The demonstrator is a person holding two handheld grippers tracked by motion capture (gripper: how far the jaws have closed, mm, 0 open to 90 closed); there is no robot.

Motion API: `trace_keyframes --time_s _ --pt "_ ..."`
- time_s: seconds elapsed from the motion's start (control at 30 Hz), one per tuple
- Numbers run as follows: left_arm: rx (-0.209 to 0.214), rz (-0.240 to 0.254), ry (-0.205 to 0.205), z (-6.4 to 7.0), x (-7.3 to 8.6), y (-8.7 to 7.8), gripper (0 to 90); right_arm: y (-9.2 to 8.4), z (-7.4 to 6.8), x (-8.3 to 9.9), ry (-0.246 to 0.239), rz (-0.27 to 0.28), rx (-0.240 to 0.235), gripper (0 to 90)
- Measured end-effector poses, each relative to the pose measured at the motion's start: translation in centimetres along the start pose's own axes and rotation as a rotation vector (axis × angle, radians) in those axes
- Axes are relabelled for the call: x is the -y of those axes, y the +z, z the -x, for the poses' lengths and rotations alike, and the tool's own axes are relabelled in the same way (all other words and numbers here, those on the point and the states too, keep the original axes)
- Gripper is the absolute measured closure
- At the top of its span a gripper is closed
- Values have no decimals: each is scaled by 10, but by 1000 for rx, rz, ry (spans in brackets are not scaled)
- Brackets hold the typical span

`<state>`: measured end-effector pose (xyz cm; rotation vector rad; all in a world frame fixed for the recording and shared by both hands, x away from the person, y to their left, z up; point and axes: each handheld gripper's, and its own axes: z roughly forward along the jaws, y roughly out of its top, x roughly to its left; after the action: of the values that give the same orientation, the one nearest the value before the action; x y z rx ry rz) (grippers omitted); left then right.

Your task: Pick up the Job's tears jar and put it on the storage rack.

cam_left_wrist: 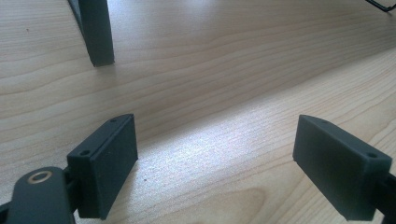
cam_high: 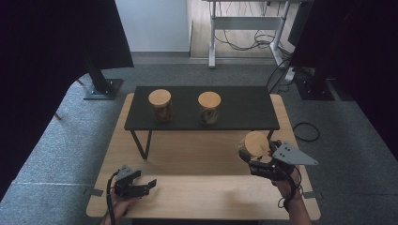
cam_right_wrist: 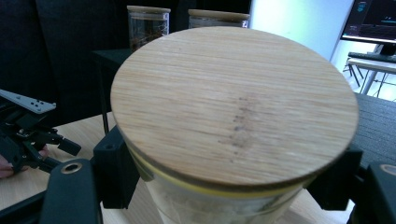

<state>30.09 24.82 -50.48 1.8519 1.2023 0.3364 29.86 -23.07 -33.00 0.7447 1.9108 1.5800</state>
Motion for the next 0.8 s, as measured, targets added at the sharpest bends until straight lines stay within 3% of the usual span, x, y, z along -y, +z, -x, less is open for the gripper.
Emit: trace_keyframes --time_s 0.8 --pt "-1 -2 2 0 0 0 132 3 7 -14 -5 8 2 248"
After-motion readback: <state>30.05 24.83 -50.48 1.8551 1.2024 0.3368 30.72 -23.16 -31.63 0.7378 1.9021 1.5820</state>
